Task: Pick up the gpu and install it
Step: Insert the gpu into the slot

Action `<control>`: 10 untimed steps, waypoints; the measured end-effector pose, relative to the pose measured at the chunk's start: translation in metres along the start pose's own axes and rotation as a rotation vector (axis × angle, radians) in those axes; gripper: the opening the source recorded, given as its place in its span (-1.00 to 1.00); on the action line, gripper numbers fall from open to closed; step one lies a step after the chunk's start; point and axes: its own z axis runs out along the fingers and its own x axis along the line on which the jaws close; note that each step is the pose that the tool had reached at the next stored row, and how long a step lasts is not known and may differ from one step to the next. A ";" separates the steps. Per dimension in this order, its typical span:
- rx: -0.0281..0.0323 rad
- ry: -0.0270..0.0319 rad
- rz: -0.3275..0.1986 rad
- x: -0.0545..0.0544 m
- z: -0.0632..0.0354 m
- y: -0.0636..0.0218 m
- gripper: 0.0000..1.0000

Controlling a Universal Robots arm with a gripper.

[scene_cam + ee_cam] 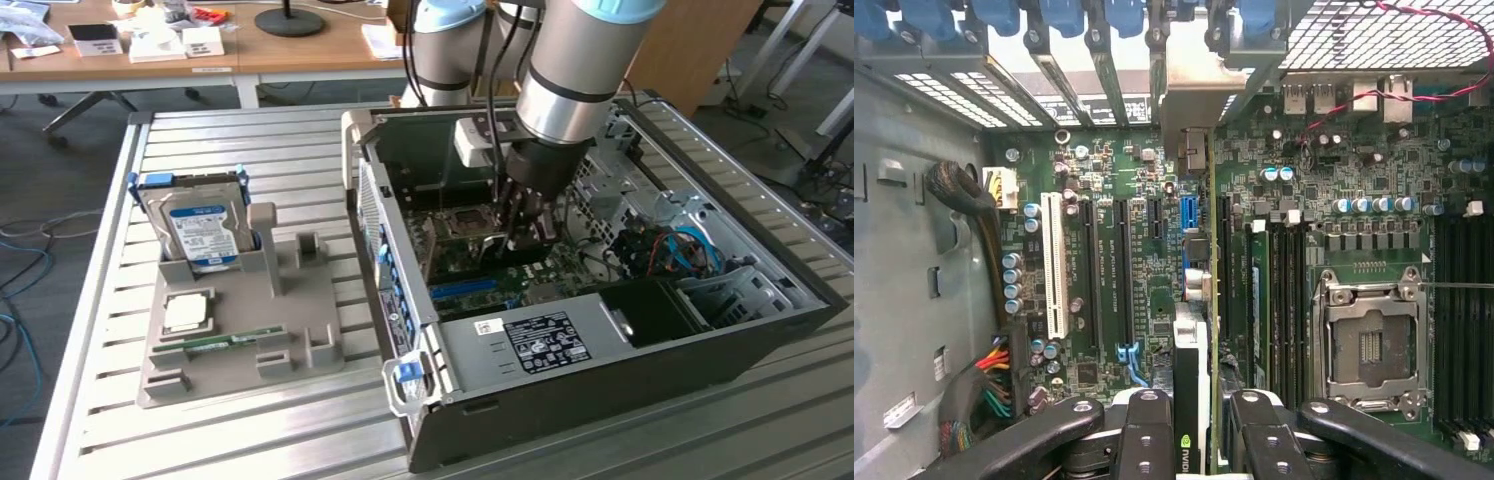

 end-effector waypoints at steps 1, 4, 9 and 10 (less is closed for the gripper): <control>0.0001 0.0000 0.000 0.000 0.0000 0.0000 -0.47; 0.0001 -0.0002 0.000 0.000 0.0007 0.0014 -0.47; 0.0001 -0.0001 0.000 0.000 0.0010 0.0028 -0.47; 0.0001 -0.0001 0.000 0.000 0.0010 0.0028 -0.47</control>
